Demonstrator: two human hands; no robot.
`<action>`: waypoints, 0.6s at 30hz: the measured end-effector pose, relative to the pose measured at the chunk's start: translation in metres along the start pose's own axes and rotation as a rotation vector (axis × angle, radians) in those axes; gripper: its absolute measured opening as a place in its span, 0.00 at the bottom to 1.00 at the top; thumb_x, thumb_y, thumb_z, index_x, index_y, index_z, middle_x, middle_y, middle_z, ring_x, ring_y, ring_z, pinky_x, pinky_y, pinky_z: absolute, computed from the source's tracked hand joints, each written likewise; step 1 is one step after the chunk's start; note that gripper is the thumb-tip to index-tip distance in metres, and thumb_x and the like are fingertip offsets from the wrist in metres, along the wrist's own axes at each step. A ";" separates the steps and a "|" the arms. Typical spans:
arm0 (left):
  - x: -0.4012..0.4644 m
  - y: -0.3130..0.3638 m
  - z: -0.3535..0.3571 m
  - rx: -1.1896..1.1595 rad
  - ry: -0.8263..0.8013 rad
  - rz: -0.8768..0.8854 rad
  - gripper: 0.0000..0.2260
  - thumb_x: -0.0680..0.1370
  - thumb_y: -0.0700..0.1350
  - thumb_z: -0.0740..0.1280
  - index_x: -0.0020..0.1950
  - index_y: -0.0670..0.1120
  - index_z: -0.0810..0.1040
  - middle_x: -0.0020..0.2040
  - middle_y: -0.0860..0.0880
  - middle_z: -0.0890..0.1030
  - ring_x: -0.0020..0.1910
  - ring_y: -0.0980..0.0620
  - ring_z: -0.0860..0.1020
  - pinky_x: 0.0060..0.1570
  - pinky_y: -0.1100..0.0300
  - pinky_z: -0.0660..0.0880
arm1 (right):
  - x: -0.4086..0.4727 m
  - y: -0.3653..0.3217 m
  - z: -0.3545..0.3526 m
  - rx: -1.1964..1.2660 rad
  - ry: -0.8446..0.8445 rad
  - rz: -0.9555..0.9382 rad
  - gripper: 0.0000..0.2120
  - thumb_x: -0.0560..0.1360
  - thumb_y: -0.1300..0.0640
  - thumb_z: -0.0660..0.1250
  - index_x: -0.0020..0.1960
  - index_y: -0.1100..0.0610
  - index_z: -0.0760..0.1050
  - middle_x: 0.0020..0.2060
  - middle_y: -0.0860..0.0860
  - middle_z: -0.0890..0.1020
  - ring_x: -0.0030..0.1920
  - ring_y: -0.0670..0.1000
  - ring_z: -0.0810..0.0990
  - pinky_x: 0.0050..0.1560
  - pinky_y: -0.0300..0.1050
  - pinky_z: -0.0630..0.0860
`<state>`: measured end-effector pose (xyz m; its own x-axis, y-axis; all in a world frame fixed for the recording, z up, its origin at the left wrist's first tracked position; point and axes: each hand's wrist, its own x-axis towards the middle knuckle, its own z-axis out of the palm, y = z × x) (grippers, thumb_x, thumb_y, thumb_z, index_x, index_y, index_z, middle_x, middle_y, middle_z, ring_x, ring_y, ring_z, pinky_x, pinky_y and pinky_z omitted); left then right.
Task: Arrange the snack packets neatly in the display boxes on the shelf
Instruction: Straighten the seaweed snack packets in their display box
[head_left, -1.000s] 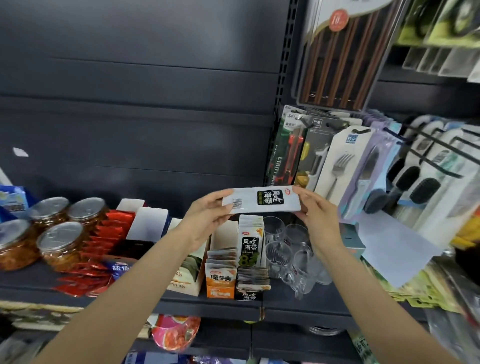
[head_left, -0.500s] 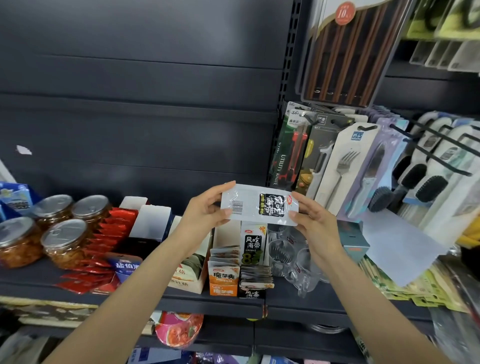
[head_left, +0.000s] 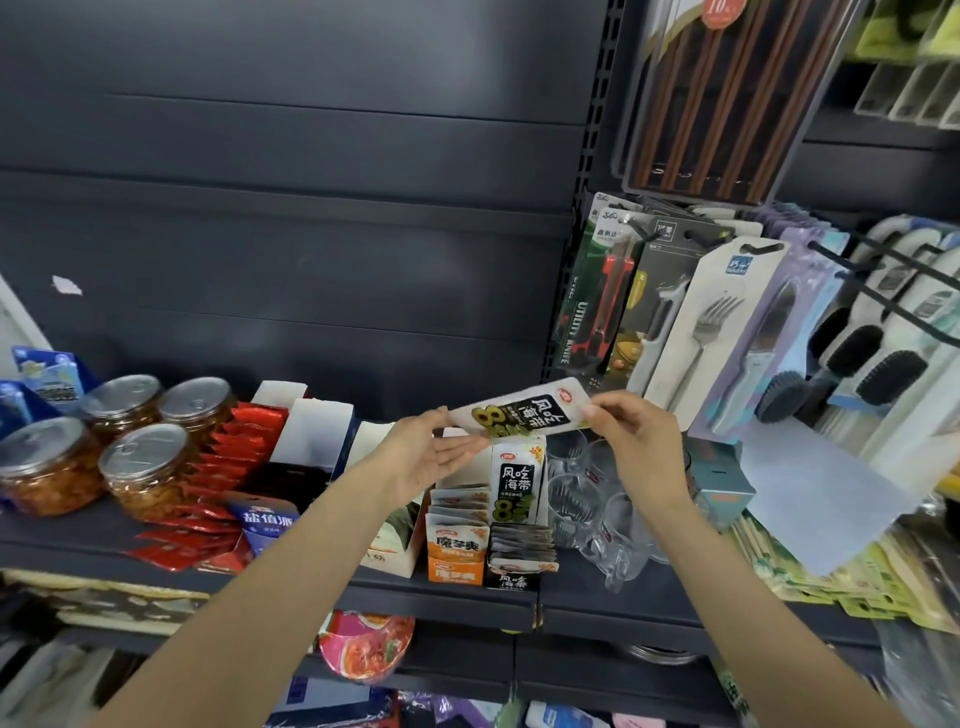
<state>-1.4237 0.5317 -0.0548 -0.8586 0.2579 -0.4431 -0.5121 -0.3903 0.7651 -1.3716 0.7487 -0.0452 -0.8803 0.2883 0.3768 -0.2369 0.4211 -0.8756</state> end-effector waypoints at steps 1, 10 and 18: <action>0.004 -0.003 0.001 0.072 0.024 0.013 0.14 0.82 0.41 0.58 0.67 0.41 0.67 0.52 0.36 0.81 0.51 0.44 0.81 0.47 0.58 0.78 | 0.001 0.001 0.001 -0.035 0.007 -0.005 0.05 0.74 0.62 0.68 0.43 0.54 0.80 0.38 0.43 0.82 0.39 0.40 0.78 0.44 0.33 0.75; 0.014 -0.030 -0.030 1.515 -0.013 0.354 0.14 0.80 0.40 0.62 0.65 0.44 0.76 0.63 0.47 0.77 0.61 0.50 0.75 0.62 0.61 0.69 | 0.009 0.021 0.000 -0.395 -0.103 -0.031 0.04 0.75 0.60 0.68 0.43 0.57 0.82 0.37 0.45 0.81 0.35 0.37 0.75 0.37 0.24 0.68; 0.022 -0.029 -0.033 1.628 -0.064 0.402 0.11 0.79 0.41 0.65 0.60 0.46 0.80 0.58 0.48 0.80 0.56 0.52 0.77 0.57 0.64 0.69 | 0.028 0.017 0.004 -0.459 -0.164 -0.097 0.05 0.75 0.61 0.67 0.45 0.59 0.82 0.36 0.46 0.80 0.34 0.37 0.73 0.38 0.23 0.67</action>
<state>-1.4286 0.5193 -0.1017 -0.8963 0.4253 -0.1254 0.3172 0.8127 0.4888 -1.4015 0.7605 -0.0508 -0.9248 0.1055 0.3655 -0.1481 0.7852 -0.6013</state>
